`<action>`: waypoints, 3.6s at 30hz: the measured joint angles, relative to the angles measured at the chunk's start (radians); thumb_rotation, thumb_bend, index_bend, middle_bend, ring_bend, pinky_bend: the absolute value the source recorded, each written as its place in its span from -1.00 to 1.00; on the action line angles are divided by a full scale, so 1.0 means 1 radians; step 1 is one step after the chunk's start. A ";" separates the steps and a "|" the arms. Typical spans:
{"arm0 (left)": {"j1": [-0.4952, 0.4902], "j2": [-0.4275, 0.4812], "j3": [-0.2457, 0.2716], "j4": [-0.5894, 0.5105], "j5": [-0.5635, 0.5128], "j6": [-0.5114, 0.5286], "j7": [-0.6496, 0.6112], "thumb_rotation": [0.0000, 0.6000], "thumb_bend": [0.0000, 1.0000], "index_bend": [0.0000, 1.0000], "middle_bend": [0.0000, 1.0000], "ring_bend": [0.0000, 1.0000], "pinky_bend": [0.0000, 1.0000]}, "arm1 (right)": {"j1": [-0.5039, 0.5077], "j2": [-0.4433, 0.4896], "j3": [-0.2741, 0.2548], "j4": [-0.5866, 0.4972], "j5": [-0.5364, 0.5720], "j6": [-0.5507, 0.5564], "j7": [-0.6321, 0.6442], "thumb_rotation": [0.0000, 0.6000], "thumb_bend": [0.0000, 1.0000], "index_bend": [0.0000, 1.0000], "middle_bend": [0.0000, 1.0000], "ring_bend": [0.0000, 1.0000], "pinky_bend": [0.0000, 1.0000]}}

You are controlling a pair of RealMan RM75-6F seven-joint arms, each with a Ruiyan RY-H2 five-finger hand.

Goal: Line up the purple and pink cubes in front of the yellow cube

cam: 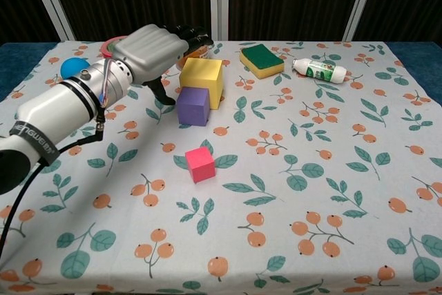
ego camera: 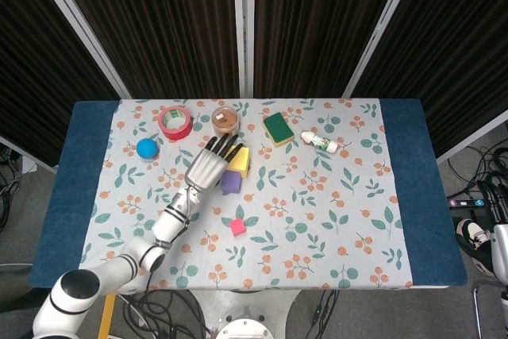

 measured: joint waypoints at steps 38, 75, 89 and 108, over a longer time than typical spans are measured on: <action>0.024 0.342 0.188 -0.630 0.186 -0.141 0.017 1.00 -0.52 -0.19 -0.87 -0.90 -0.62 | -0.023 -0.015 -0.019 0.013 -0.035 0.041 0.025 1.00 -0.92 -0.90 -0.77 -0.83 -0.53; -0.005 0.242 0.182 -0.366 0.264 -0.047 -0.080 1.00 -0.38 0.10 -0.83 -0.90 -0.62 | -0.040 -0.017 -0.018 0.017 -0.038 0.059 0.027 1.00 -0.92 -0.90 -0.77 -0.83 -0.53; -0.072 0.205 0.175 -0.262 0.266 -0.109 -0.107 1.00 -0.38 0.10 -0.84 -0.90 -0.63 | -0.050 -0.015 -0.015 0.018 -0.030 0.068 0.027 1.00 -0.92 -0.90 -0.77 -0.83 -0.53; -0.078 0.203 0.188 -0.236 0.241 -0.134 -0.080 1.00 -0.39 -0.01 -0.87 -0.90 -0.63 | -0.052 -0.017 -0.014 0.020 -0.031 0.067 0.027 1.00 -0.92 -0.90 -0.77 -0.83 -0.53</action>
